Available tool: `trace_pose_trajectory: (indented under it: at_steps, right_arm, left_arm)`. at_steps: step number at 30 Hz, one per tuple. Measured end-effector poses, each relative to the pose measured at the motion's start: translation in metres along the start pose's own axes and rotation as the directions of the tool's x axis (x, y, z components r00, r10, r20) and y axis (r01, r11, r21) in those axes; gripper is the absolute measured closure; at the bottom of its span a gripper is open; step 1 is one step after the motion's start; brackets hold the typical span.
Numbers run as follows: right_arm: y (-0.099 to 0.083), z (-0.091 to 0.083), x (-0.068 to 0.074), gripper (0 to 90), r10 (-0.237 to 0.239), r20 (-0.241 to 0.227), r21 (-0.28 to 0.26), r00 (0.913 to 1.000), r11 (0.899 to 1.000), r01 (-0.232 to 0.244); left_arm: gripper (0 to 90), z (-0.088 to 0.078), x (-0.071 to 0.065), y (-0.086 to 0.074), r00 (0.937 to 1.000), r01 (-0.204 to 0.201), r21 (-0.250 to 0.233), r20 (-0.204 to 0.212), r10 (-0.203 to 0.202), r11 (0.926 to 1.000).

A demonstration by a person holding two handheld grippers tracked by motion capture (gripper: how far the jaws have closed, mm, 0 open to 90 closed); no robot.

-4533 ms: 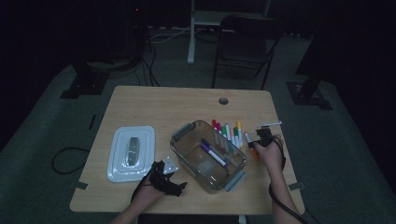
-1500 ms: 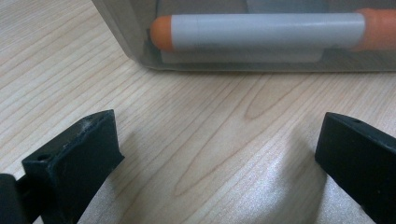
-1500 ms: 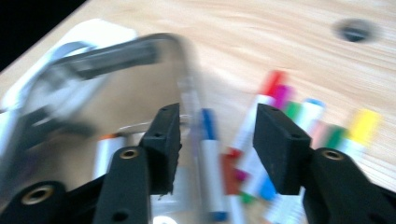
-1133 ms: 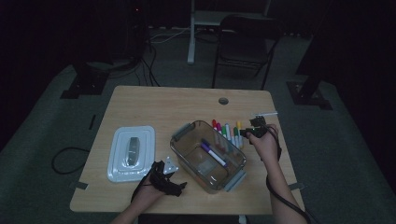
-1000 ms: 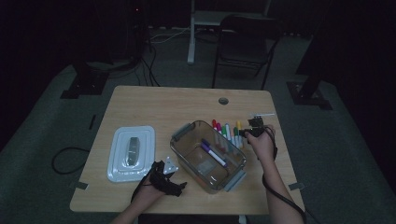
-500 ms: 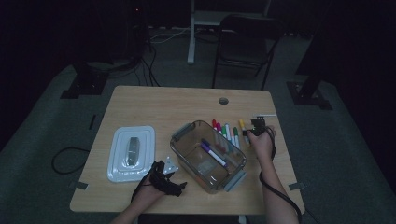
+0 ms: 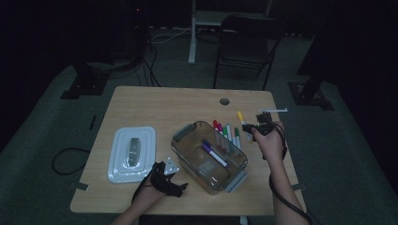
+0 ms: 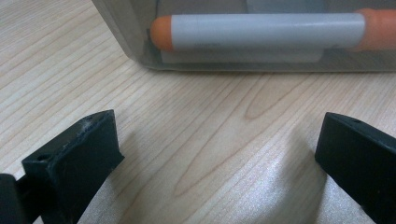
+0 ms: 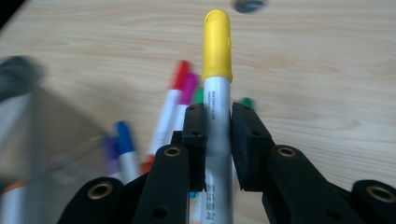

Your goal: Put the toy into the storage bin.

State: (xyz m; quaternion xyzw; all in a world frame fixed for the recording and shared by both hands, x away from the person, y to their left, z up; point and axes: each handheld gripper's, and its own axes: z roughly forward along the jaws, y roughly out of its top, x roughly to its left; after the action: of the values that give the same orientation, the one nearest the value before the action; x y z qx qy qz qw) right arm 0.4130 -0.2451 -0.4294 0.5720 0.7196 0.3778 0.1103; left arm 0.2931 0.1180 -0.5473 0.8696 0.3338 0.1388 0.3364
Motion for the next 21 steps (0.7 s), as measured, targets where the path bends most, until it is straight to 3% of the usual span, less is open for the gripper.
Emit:
trace_pose_trajectory:
  at_steps: [5, 9, 15, 18, 21]
  right_arm:
    - [0.001, -0.018, 0.03, 76.4, -0.069, -0.075, 0.0, 0.9948, 0.998, 0.069]
    - [-0.001, -0.028, 0.054, 76.4, -0.127, -0.132, 0.004, 0.9831, 0.992, 0.128]
    - [-0.003, -0.036, 0.091, 76.4, -0.223, -0.221, 0.012, 0.9496, 0.973, 0.231]
    - [-0.006, -0.032, 0.109, 76.3, -0.262, -0.261, 0.035, 0.9292, 0.959, 0.28]
    - [-0.01, -0.024, 0.121, 76.3, -0.277, -0.294, 0.07, 0.9147, 0.948, 0.31]
  left_arm:
    - [0.5, 0.0, 0.0, 0.0, 1.0, 0.001, -0.001, 0.0, -0.001, 1.0]
    - [0.5, 0.0, 0.0, 0.0, 1.0, 0.001, -0.001, 0.0, -0.001, 1.0]
    - [0.5, 0.0, 0.0, 0.0, 1.0, 0.001, 0.001, 0.001, -0.001, 1.0]
    - [0.5, 0.0, 0.0, 0.0, 1.0, 0.001, 0.001, 0.001, -0.001, 1.0]
    - [0.5, 0.0, 0.0, 0.0, 1.0, 0.001, 0.001, 0.001, -0.001, 1.0]
